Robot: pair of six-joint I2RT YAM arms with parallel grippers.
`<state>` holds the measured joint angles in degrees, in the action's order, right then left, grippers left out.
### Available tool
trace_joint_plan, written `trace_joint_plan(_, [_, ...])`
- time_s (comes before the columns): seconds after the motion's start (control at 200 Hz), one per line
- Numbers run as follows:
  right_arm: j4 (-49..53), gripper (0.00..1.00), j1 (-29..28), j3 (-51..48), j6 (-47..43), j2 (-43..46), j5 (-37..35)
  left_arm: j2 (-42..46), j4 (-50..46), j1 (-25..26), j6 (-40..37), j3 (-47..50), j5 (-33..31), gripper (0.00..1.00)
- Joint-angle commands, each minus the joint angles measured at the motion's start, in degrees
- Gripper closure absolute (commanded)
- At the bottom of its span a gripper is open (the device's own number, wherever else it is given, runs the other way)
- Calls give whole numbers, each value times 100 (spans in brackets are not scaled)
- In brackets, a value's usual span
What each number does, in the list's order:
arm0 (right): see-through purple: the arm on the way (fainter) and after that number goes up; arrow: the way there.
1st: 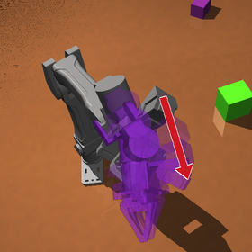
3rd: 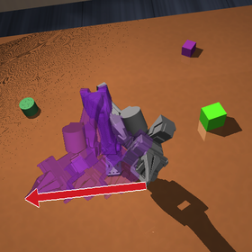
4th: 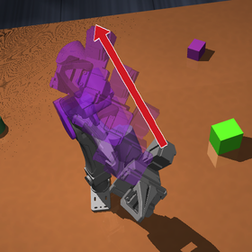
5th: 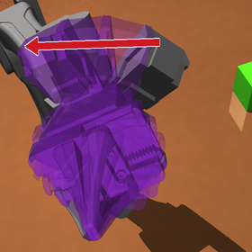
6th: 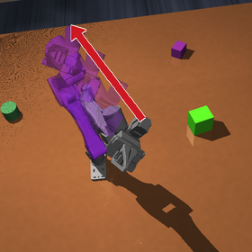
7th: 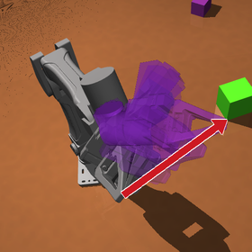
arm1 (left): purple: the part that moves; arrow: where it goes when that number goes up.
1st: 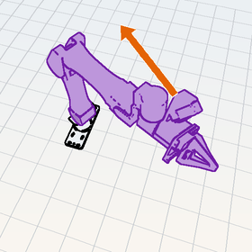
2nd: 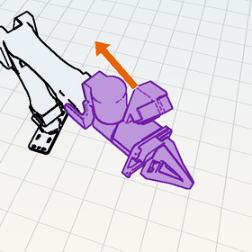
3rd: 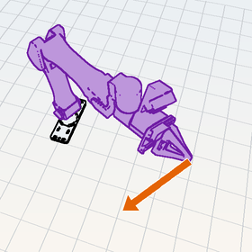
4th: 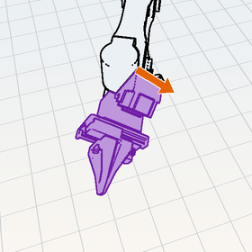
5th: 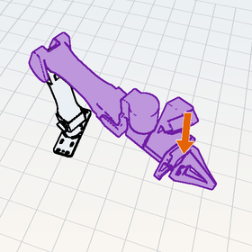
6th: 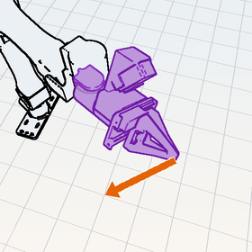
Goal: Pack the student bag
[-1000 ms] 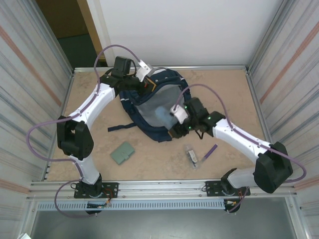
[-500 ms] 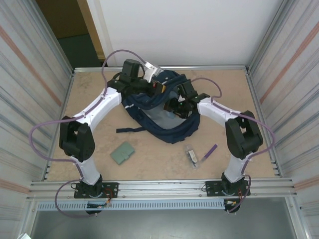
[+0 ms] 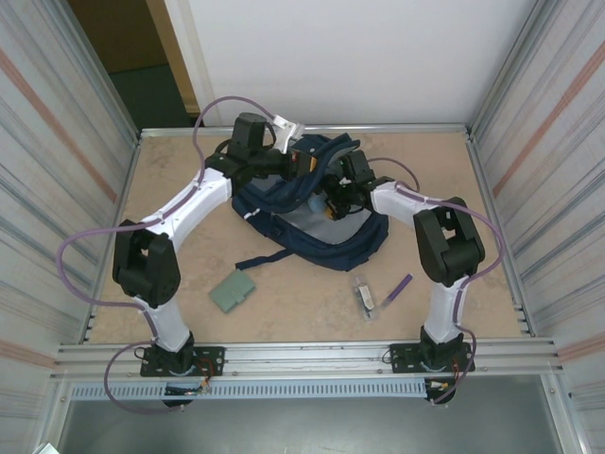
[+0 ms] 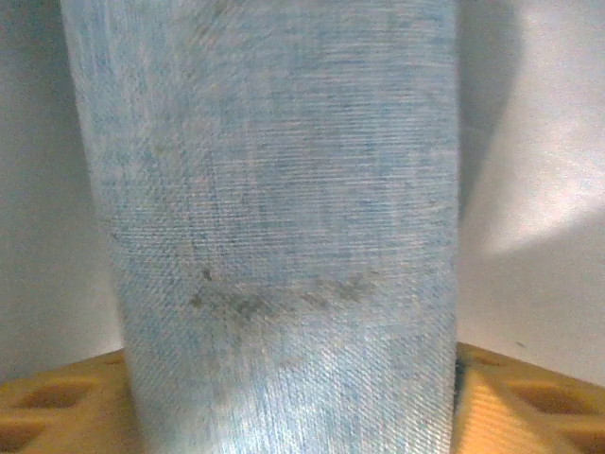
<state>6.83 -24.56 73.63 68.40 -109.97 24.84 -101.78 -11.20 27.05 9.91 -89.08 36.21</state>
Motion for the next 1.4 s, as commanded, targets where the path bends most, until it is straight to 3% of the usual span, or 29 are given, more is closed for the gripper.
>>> trace_joint_plan(0.0, [-563, 25, 273, -207, -342, 280, 799, 378, 467, -42, -138, 4, 136, 100])
trace_joint_plan(0.17, [-975, 23, 448, -548, -573, 441, 1004, 378, 454, -85, -165, -31, 147, 100])
trace_joint_plan(0.286, [-901, 38, 468, -562, -507, 366, 954, 409, 452, -129, -200, -31, 163, 100])
trace_joint_plan(0.606, [-1088, 40, -166, -331, 197, -232, 130, 391, 522, -122, -129, -65, 378, 100])
trace_joint_plan(0.812, [-2323, 70, -414, 17, 1020, -812, -156, 428, 602, -77, -130, 31, 395, 100])
trace_joint_plan(0.902, [-2420, 78, -447, 403, 1016, -1105, -306, 431, 578, -77, -197, 31, 397, 100])
trace_joint_plan(1.157, [-2986, 74, -380, 921, 953, -1704, -388, 452, 305, -125, -776, 98, -17, 100])
trace_joint_plan(1.273, [-2916, 63, -367, 548, 706, -1249, -130, 351, 238, -272, -997, 189, -431, 100])
trace_joint_plan(1.393, [-2832, 59, -295, -242, 112, -446, 59, 154, 139, -382, -1386, 150, -718, 100])
